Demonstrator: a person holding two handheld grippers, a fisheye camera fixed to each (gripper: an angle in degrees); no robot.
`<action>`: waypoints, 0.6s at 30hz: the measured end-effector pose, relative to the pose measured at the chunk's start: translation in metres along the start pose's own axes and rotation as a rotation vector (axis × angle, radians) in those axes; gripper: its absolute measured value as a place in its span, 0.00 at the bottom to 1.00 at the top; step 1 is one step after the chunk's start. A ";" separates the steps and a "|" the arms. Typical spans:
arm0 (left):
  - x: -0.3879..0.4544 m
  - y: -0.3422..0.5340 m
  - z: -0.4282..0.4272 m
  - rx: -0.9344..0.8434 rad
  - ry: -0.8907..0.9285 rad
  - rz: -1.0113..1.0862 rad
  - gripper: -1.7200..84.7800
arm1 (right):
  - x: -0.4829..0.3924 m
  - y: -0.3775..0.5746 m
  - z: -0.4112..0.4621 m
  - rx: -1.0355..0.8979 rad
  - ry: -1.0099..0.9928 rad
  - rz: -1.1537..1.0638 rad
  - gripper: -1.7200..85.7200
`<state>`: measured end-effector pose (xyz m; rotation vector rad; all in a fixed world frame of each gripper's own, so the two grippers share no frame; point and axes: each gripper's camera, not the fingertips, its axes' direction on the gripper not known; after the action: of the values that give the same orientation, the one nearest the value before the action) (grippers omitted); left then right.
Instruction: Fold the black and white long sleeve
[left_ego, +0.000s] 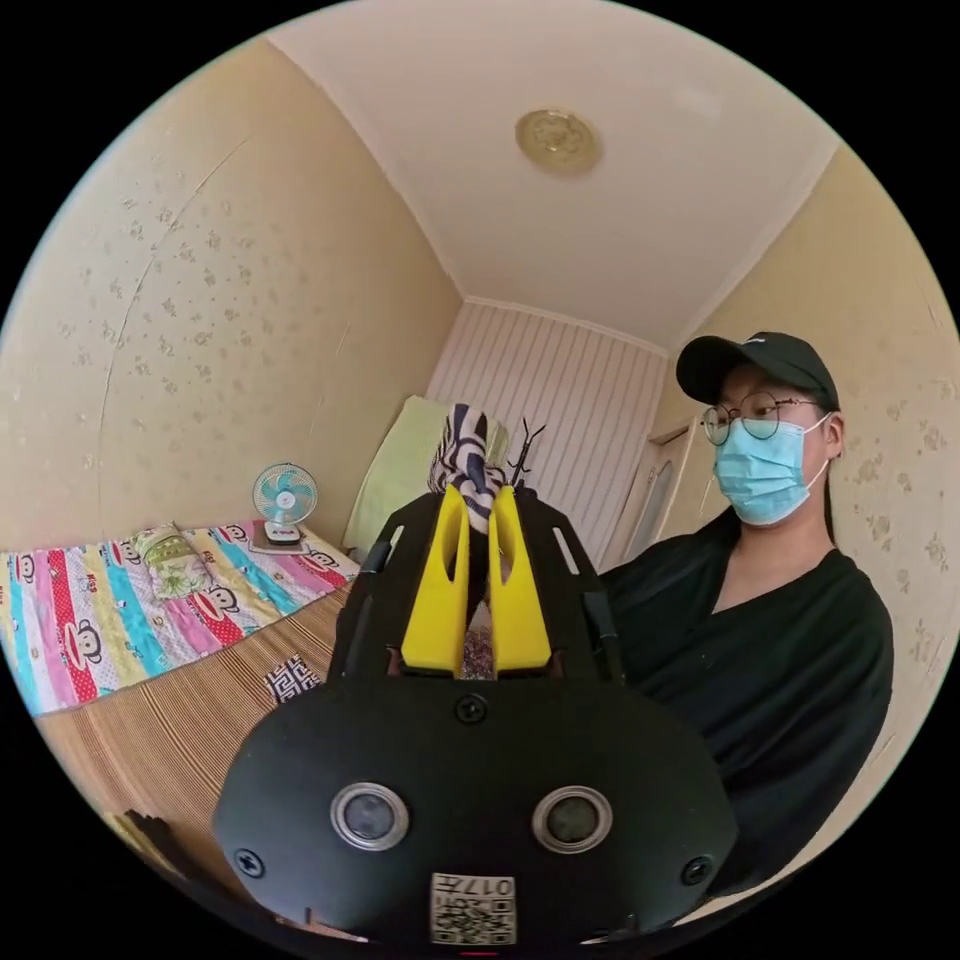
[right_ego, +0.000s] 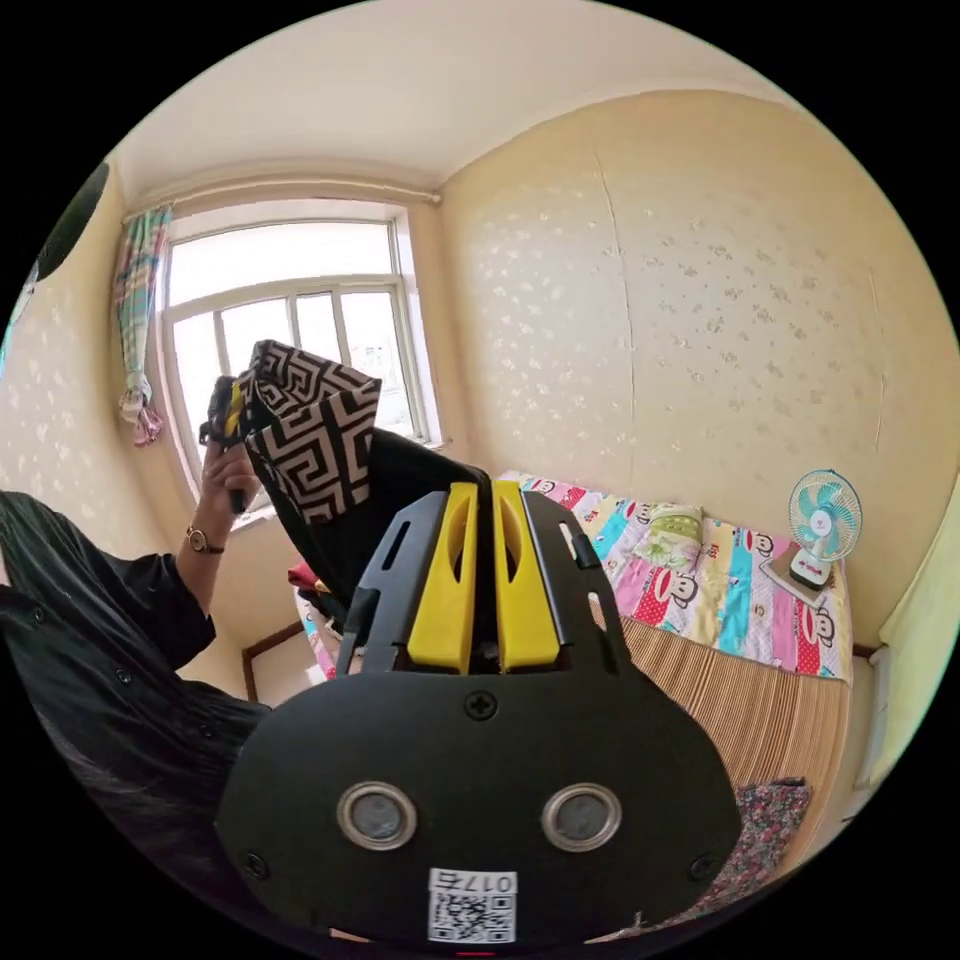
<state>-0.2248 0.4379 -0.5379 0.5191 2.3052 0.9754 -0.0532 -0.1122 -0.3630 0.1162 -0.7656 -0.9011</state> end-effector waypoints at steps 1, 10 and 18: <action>0.004 -0.009 0.012 -0.016 -0.024 0.014 0.02 | 0.004 0.003 0.008 -0.046 -0.001 0.027 0.08; 0.007 -0.044 0.114 -0.240 -0.103 0.041 0.02 | -0.008 0.069 0.052 0.027 -0.496 0.134 0.15; -0.004 -0.043 0.119 -0.236 -0.046 0.008 0.02 | -0.020 0.093 0.125 -0.168 -0.735 0.188 0.07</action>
<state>-0.1510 0.4693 -0.6359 0.4480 2.1127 1.2074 -0.0791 -0.0113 -0.2457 -0.4541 -1.3483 -0.8215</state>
